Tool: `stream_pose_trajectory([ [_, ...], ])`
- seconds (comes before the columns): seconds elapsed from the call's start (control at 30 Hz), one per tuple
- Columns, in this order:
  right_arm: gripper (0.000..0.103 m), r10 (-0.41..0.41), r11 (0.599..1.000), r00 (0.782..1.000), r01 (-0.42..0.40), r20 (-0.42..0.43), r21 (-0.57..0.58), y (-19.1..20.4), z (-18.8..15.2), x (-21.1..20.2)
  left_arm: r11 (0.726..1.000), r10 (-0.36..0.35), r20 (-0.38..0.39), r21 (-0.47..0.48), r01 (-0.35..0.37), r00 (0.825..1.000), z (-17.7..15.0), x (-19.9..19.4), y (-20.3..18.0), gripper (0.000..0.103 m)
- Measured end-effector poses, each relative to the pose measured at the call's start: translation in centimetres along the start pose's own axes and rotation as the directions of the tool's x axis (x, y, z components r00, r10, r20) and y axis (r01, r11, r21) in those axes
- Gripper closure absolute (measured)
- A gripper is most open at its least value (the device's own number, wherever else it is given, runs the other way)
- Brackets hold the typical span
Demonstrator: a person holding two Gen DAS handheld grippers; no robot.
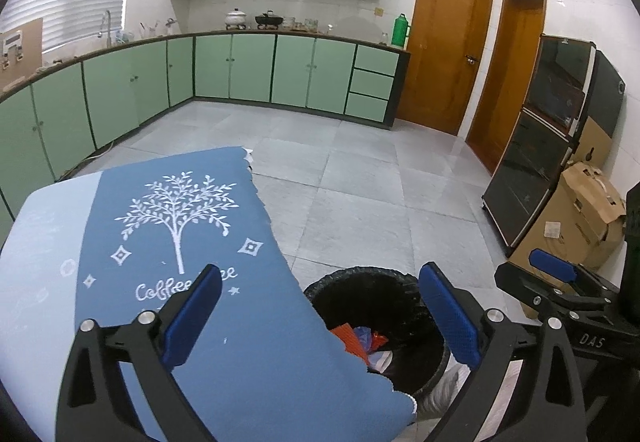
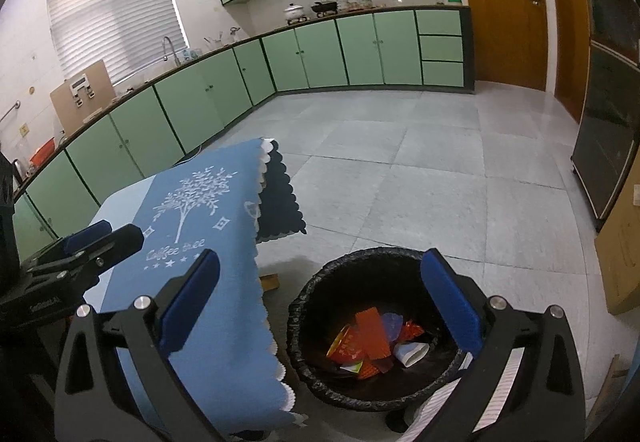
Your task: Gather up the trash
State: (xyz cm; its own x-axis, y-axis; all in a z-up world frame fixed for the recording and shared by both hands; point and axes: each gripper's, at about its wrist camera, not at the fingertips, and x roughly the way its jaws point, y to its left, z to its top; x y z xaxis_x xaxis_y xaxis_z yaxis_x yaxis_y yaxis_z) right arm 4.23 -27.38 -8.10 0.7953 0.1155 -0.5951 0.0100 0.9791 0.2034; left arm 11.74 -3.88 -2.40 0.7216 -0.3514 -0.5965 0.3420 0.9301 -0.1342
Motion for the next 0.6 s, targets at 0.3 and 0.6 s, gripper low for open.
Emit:
stream_pose_trajectory([
  [0.3,0.005,0.004,0.999,1.0,-0.004,0.006,-0.044,1.4,0.3,-1.0,1.0,0.02,0.012,-0.005,-0.02,1.0,-0.5,-1.3,0.7,0.006],
  [0.6,0.005,0.005,0.998,1.0,-0.005,-0.001,-0.066,2.4,-0.1,-1.1,0.999,0.032,0.022,0.007,-0.032,0.999,-0.6,-2.1,0.6,0.006],
])
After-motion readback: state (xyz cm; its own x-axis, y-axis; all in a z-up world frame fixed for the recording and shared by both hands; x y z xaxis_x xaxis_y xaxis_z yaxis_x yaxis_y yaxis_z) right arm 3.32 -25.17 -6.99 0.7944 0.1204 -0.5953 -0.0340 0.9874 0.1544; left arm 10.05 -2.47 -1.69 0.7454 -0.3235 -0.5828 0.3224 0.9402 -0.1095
